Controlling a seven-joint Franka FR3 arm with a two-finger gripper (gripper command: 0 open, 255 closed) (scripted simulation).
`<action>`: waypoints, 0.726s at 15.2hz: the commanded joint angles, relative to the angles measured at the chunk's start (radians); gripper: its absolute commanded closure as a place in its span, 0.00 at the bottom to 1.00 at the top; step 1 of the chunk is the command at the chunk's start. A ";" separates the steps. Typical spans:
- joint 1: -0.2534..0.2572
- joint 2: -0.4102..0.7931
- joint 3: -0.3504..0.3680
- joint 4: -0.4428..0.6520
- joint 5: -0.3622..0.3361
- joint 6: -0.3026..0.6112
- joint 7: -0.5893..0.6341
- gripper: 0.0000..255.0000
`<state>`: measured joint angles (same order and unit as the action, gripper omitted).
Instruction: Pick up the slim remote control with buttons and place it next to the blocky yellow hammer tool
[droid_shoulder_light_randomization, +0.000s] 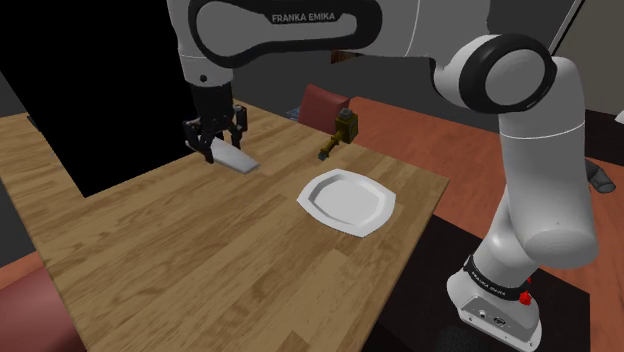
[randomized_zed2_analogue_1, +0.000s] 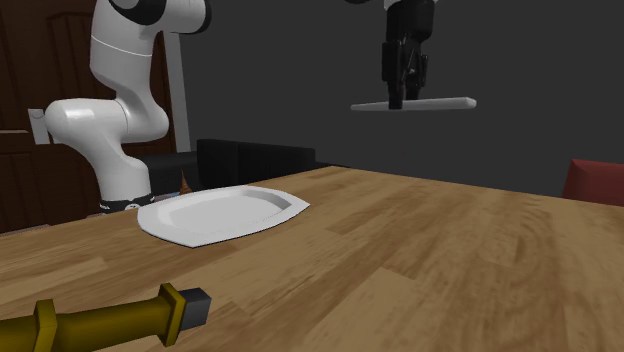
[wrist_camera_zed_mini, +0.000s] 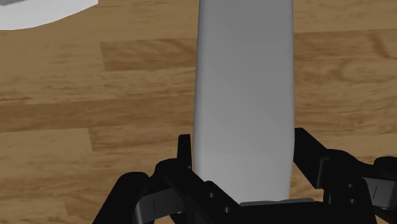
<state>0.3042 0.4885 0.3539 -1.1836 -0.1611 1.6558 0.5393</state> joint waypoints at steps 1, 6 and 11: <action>0.005 0.008 0.000 0.041 -0.002 -0.033 -0.001 1.00; -0.004 0.008 -0.004 0.095 0.000 -0.086 -0.022 1.00; -0.106 -0.068 -0.022 -0.016 0.032 -0.046 -0.125 1.00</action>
<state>0.2245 0.4431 0.3363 -1.1558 -0.1383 1.5867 0.4398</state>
